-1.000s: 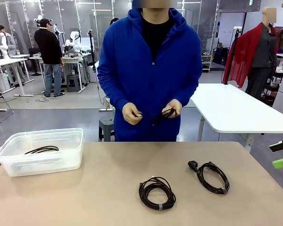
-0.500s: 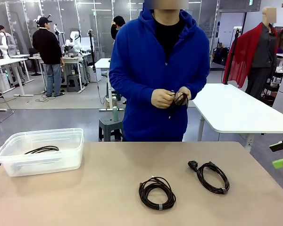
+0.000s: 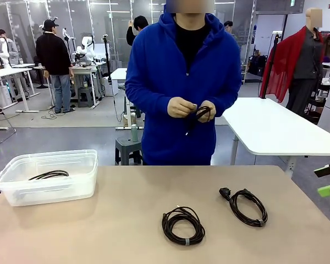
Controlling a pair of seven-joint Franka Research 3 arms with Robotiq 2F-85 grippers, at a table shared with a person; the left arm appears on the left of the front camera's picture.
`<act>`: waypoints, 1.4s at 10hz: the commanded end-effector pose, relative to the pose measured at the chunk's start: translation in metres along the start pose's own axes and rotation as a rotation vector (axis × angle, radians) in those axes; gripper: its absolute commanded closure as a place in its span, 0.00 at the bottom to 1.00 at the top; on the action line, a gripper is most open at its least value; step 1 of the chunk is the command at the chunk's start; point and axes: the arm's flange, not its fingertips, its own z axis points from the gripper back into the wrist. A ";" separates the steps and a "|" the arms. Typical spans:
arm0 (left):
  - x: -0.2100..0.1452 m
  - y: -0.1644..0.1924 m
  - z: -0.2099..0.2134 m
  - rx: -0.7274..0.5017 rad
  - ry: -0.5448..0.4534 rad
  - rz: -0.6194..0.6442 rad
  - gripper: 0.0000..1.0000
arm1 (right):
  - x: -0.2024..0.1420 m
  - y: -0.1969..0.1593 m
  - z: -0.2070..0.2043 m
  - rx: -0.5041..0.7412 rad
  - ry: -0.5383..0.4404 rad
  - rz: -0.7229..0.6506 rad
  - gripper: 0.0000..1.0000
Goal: Organize and store the cables.
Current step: Place the Power Cable into the Organizing box.
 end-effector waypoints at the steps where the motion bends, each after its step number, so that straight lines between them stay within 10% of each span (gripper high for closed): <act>1: -0.001 -0.001 0.006 0.019 -0.002 0.012 0.00 | 0.001 -0.001 0.001 -0.001 -0.018 0.003 0.00; 14: -0.001 -0.001 0.006 0.019 -0.002 0.012 0.00 | 0.001 -0.001 0.001 -0.001 -0.018 0.003 0.00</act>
